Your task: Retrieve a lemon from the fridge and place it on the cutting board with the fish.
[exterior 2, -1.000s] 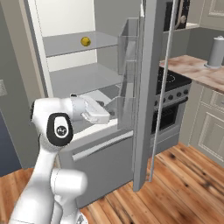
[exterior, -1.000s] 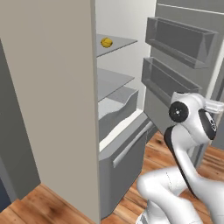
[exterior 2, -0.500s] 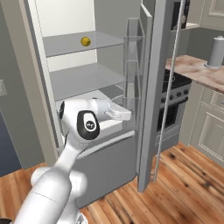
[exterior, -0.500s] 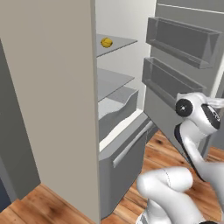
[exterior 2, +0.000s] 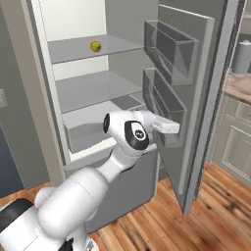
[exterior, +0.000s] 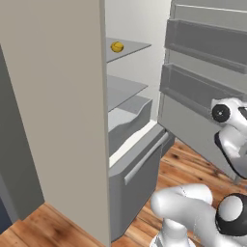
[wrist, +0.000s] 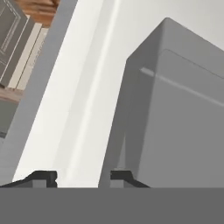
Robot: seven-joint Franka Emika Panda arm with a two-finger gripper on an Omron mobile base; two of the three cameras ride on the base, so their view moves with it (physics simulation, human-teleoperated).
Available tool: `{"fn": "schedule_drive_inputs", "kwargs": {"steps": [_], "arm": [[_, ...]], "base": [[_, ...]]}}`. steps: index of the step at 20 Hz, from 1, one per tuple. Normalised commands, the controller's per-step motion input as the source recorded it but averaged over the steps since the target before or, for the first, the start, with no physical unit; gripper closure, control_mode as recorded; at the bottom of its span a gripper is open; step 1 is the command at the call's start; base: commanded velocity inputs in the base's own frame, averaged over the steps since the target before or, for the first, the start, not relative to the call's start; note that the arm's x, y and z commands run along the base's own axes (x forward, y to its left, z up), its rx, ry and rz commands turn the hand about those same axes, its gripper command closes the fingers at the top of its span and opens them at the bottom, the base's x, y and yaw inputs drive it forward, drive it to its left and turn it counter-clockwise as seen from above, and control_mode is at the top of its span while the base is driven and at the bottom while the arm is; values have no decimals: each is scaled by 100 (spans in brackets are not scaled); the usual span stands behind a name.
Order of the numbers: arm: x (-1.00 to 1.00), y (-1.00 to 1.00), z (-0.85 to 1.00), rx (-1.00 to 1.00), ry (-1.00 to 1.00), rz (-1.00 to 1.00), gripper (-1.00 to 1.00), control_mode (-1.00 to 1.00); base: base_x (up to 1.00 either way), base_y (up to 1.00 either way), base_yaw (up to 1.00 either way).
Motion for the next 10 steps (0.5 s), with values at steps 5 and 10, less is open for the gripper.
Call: {"fn": "schedule_drive_inputs", "kwargs": {"steps": [5, 10], "arm": [[66, -69, -24, -3, 0, 0, -100, -100], [28, -58, -6, 0, 0, 2, -100, -100]], "base": [[0, 0, 0], [0, 0, 0]]}}
